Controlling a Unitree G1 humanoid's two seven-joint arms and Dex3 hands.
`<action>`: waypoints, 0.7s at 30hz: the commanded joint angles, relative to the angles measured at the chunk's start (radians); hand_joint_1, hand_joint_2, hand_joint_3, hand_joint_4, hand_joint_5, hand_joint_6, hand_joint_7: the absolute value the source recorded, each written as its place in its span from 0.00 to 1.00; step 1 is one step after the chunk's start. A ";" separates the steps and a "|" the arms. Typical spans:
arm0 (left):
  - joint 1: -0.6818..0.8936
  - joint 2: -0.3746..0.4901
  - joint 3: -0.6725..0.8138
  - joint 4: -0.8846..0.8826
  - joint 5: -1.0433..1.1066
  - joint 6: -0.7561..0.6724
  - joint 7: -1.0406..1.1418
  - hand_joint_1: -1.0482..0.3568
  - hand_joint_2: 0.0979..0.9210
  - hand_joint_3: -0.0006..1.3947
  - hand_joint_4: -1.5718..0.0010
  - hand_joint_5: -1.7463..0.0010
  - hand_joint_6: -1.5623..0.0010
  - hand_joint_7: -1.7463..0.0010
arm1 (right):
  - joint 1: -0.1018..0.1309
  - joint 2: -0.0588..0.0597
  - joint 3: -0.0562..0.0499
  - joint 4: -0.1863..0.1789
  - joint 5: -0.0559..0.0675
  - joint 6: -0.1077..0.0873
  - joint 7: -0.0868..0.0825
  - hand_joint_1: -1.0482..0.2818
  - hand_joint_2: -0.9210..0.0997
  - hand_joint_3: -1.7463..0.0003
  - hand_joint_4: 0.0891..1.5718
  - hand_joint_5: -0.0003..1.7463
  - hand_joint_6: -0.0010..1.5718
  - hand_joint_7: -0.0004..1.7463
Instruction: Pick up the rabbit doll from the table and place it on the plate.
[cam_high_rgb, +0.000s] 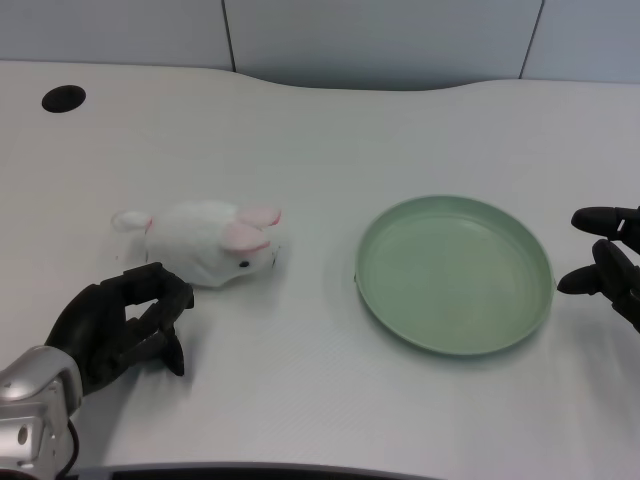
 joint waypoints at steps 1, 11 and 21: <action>0.003 0.016 0.000 0.012 0.008 -0.007 0.000 0.35 1.00 0.31 0.47 0.00 0.60 0.00 | 0.002 -0.006 -0.010 -0.005 0.009 0.003 -0.003 0.56 0.00 0.67 0.06 0.88 0.15 0.65; 0.002 0.018 0.000 0.017 0.006 -0.013 -0.007 0.35 1.00 0.31 0.47 0.00 0.60 0.00 | 0.002 -0.010 -0.005 -0.003 0.005 -0.002 -0.002 0.56 0.00 0.67 0.06 0.88 0.15 0.65; 0.014 0.012 0.008 0.019 0.012 -0.086 0.008 0.35 1.00 0.30 0.47 0.00 0.59 0.00 | 0.006 0.000 -0.008 -0.012 0.014 0.004 -0.005 0.56 0.00 0.68 0.07 0.88 0.15 0.65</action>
